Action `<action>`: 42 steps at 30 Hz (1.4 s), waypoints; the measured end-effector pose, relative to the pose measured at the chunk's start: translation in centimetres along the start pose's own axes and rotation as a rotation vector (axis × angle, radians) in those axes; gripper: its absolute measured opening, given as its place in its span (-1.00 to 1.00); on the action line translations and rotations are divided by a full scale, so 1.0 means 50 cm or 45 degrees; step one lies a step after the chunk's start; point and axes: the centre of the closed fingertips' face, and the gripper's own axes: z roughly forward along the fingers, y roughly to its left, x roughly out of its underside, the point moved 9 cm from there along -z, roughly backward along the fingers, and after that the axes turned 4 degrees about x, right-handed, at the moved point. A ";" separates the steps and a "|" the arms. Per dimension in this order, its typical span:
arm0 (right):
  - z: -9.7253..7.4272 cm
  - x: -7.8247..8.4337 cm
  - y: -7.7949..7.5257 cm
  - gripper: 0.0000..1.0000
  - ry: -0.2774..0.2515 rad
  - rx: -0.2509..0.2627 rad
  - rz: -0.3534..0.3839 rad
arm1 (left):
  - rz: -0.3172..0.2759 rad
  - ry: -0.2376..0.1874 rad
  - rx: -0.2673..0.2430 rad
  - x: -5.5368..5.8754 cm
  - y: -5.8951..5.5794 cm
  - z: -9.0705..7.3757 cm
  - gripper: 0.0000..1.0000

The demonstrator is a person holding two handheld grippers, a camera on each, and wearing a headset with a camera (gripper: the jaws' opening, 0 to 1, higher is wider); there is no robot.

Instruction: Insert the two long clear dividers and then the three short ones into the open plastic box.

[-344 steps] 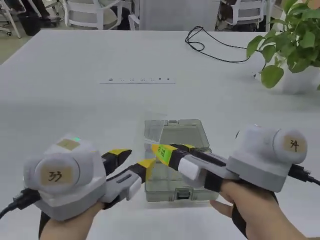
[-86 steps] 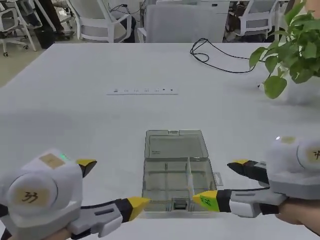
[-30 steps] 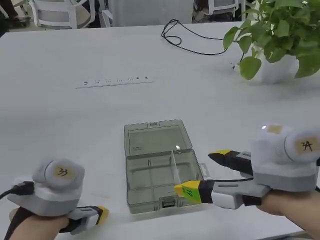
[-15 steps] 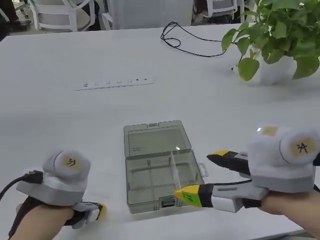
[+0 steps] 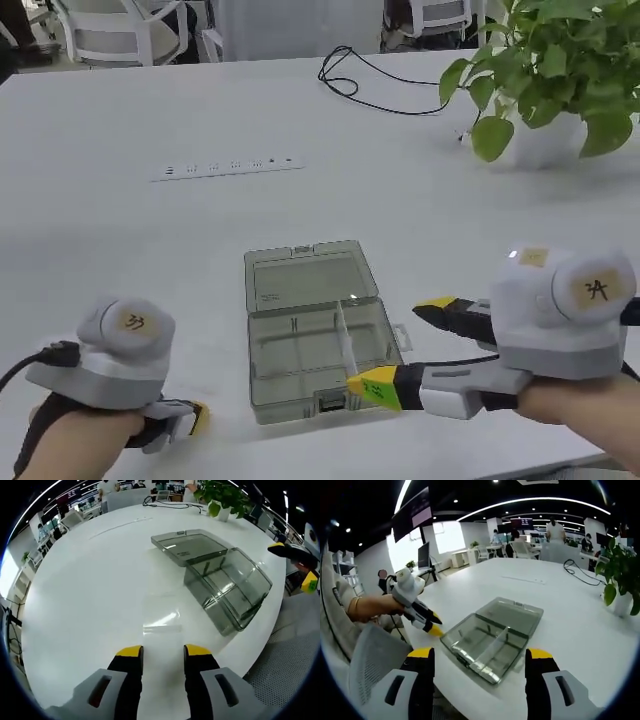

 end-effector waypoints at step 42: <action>0.085 -0.091 0.118 -0.34 -0.196 -0.174 0.477 | -0.521 -0.754 0.377 -0.033 -0.115 -0.126 -0.40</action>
